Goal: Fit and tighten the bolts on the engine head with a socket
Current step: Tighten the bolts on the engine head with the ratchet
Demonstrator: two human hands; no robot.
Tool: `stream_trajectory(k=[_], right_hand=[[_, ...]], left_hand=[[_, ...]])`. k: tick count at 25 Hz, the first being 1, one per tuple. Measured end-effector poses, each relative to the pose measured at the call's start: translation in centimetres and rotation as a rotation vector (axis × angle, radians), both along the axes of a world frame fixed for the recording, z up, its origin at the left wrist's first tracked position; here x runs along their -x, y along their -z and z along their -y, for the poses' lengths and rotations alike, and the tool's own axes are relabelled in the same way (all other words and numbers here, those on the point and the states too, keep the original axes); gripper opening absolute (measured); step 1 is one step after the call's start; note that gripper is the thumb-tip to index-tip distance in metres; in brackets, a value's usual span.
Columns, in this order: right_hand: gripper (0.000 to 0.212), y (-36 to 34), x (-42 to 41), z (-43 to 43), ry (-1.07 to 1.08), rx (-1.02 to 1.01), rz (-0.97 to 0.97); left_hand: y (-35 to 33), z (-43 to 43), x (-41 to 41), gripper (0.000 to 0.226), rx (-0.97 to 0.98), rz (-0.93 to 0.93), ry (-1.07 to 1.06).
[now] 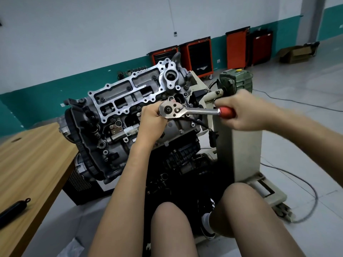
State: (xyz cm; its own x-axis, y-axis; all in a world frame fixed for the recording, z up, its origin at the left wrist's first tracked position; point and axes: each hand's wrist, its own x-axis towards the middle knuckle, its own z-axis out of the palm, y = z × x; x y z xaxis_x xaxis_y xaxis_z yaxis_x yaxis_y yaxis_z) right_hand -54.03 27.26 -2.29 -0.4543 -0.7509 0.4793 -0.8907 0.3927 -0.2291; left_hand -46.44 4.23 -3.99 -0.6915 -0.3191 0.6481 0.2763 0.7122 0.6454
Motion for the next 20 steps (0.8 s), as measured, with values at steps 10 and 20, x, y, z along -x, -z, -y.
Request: stream_trajectory(k=[10, 20], right_hand=[[0.022, 11.4, -15.6, 11.0, -0.113, 0.81, 0.951], [0.036, -0.1, 0.1, -0.4, -0.026, 0.007, 0.038]], left_hand=[[0.2, -0.8, -0.5, 0.027, 0.018, -0.082, 0.015], [-0.2, -0.6, -0.1, 0.022, 0.005, 0.0, 0.006]])
